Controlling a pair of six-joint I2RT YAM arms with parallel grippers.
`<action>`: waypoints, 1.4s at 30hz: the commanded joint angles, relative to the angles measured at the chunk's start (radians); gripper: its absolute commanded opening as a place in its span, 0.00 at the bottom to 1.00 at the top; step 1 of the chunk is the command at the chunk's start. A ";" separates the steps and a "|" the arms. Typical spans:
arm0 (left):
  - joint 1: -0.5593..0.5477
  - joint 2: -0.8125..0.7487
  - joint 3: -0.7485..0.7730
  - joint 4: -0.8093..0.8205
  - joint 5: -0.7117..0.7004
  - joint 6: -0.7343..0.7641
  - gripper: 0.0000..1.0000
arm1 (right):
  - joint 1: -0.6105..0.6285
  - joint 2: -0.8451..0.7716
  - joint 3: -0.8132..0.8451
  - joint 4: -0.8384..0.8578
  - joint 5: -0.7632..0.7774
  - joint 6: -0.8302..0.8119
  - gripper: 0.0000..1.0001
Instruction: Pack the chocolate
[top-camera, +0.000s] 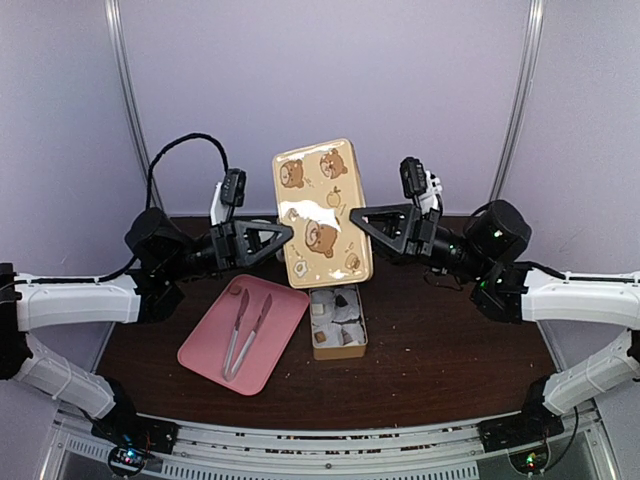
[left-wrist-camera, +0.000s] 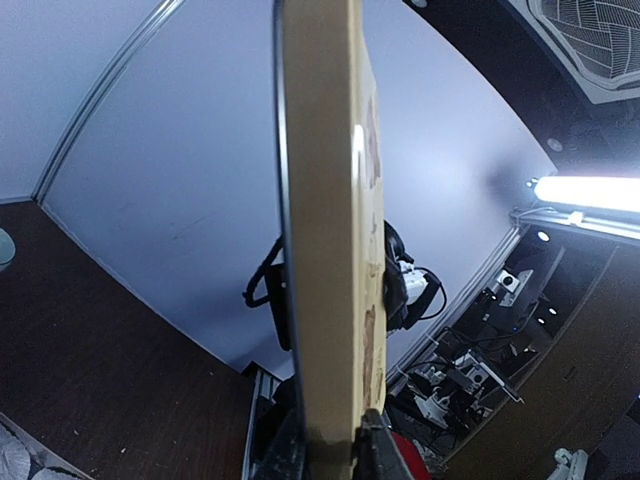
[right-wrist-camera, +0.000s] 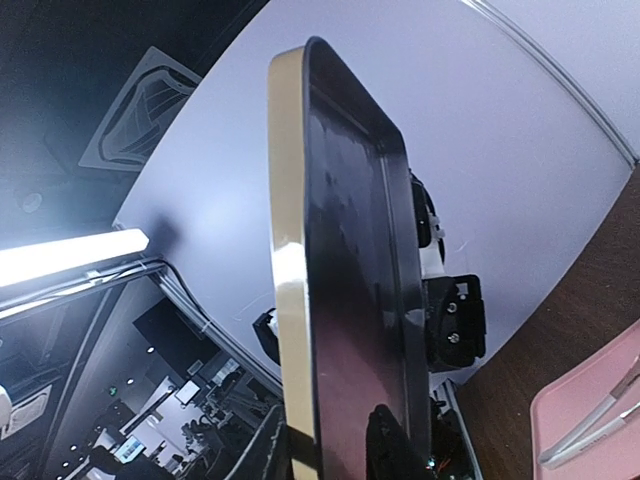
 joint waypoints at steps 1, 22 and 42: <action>0.003 -0.006 -0.008 -0.035 -0.026 0.012 0.02 | -0.042 -0.044 -0.063 -0.093 0.034 -0.077 0.29; -0.011 0.332 -0.050 -0.068 -0.140 0.012 0.05 | -0.062 0.012 -0.083 -0.716 0.381 -0.486 0.36; -0.020 0.570 -0.025 -0.021 -0.197 -0.042 0.14 | -0.128 0.305 -0.120 -0.507 0.285 -0.459 0.38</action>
